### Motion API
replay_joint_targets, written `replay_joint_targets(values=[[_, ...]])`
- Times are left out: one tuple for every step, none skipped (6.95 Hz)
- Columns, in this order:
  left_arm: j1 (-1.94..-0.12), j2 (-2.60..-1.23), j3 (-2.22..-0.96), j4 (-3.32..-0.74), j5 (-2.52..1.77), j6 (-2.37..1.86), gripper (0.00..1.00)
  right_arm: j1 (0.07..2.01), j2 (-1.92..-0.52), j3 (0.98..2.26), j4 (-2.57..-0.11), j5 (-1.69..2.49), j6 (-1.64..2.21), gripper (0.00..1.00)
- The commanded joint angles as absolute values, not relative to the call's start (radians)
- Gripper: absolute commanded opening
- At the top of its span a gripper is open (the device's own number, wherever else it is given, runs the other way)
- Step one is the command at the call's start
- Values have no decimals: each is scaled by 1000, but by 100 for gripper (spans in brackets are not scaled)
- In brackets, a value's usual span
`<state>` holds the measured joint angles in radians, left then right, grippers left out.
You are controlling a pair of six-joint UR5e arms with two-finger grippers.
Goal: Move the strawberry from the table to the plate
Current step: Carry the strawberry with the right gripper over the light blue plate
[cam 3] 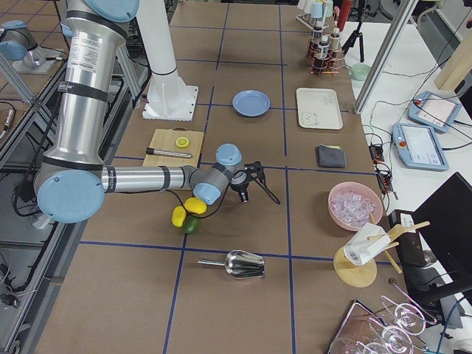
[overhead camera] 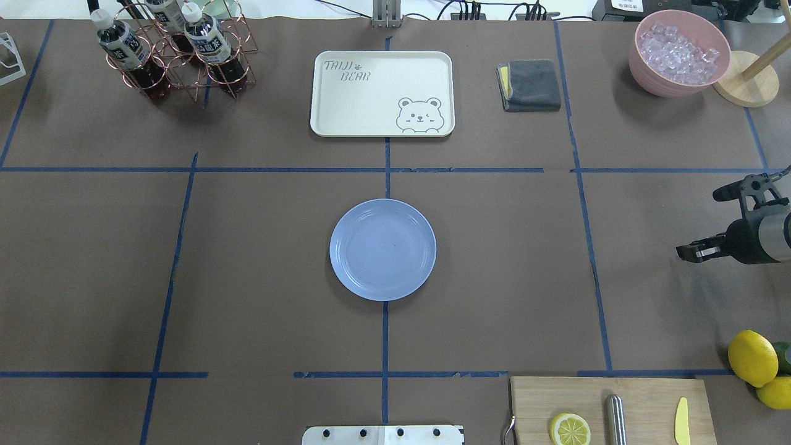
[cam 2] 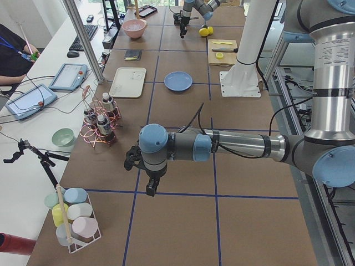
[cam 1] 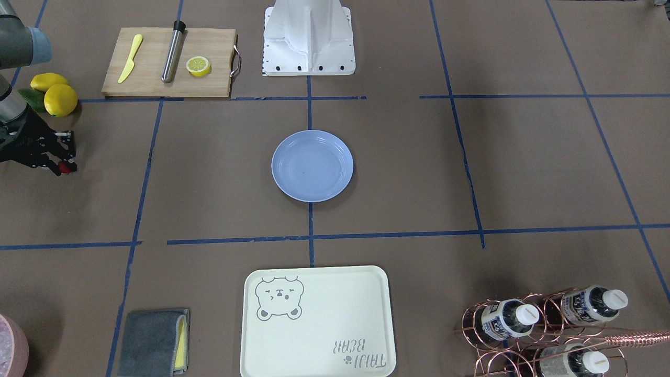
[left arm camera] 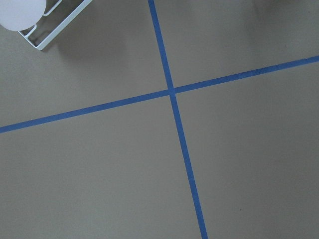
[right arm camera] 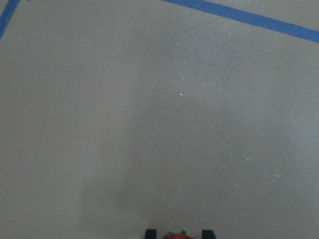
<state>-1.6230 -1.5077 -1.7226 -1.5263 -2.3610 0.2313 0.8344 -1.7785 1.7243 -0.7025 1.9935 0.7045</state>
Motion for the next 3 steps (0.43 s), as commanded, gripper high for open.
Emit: replay_joint_targets(values=[[-1623, -1511, -1723, -1526, -2361, 230, 100, 787, -1758, 1899, -823, 1999, 815, 0], [-1623, -1512, -1723, -1526, -2361, 230, 100, 760, -1638, 1980, -1012, 1991, 892, 0], [-1623, -1513, -1723, -1526, -2361, 230, 100, 709, -1461, 2002, -1219, 1977, 981, 0]])
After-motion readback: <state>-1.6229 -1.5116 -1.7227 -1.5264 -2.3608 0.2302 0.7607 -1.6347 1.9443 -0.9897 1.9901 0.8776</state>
